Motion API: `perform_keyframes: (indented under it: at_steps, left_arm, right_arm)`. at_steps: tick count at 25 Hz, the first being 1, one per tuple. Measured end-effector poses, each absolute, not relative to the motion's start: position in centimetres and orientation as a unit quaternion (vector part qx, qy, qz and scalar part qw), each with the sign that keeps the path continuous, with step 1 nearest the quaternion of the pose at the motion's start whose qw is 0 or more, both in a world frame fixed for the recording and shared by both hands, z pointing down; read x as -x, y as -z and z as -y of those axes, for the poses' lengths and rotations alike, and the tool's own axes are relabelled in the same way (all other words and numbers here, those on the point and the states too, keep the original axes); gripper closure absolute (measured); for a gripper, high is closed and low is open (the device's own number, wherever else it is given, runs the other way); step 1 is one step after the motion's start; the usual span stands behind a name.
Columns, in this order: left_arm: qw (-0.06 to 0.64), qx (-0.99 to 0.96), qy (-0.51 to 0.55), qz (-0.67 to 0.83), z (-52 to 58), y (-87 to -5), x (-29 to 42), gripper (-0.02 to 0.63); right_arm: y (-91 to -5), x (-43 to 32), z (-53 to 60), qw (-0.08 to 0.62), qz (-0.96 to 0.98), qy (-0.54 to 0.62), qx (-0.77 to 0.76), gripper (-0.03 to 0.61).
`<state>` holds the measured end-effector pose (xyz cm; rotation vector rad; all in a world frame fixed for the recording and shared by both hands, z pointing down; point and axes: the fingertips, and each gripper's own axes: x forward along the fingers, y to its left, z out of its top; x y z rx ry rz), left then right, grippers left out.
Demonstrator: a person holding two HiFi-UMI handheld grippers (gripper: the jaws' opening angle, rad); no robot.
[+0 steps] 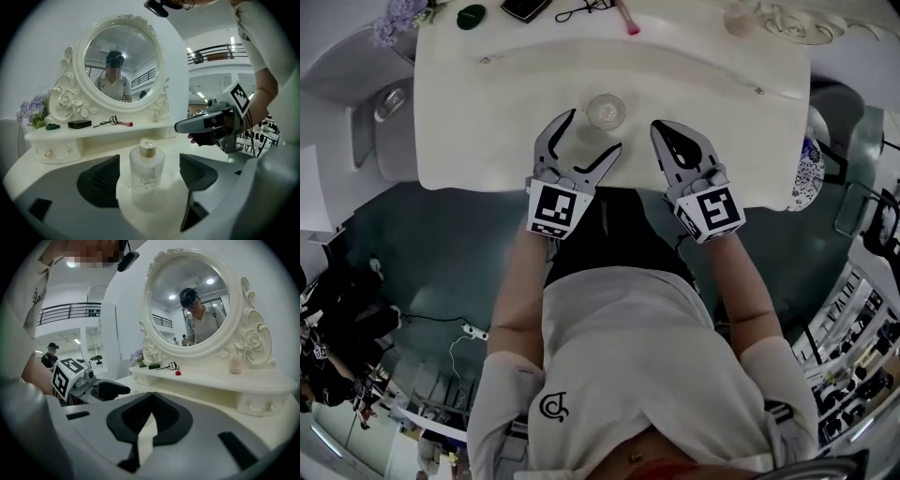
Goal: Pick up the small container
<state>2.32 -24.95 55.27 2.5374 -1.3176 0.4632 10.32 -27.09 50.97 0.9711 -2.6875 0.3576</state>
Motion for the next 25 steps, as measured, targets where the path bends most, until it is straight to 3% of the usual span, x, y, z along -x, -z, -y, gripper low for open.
perform_keyframes:
  at_steps: [19, 21, 25]
  left_arm:
    - [0.132, -0.853, -0.2, 0.464, 30.1, -59.9, -4.5, 0.216]
    - [0.132, -0.852, -0.205, 0.464, 29.9, -60.1, -4.7, 0.261]
    - [0.132, -0.85, -0.206, 0.466, 29.9, -60.1, -4.7, 0.262]
  right_arm:
    - [-54.0, -12.4, 30.2, 0.129, 0.914, -0.161, -0.349, 0.571]
    - [-54.0, -12.4, 30.1, 0.129, 0.914, -0.162, -0.348, 0.571]
    - [-54.0, -12.1, 29.7, 0.131, 0.915, -0.163, -0.344, 0.571]
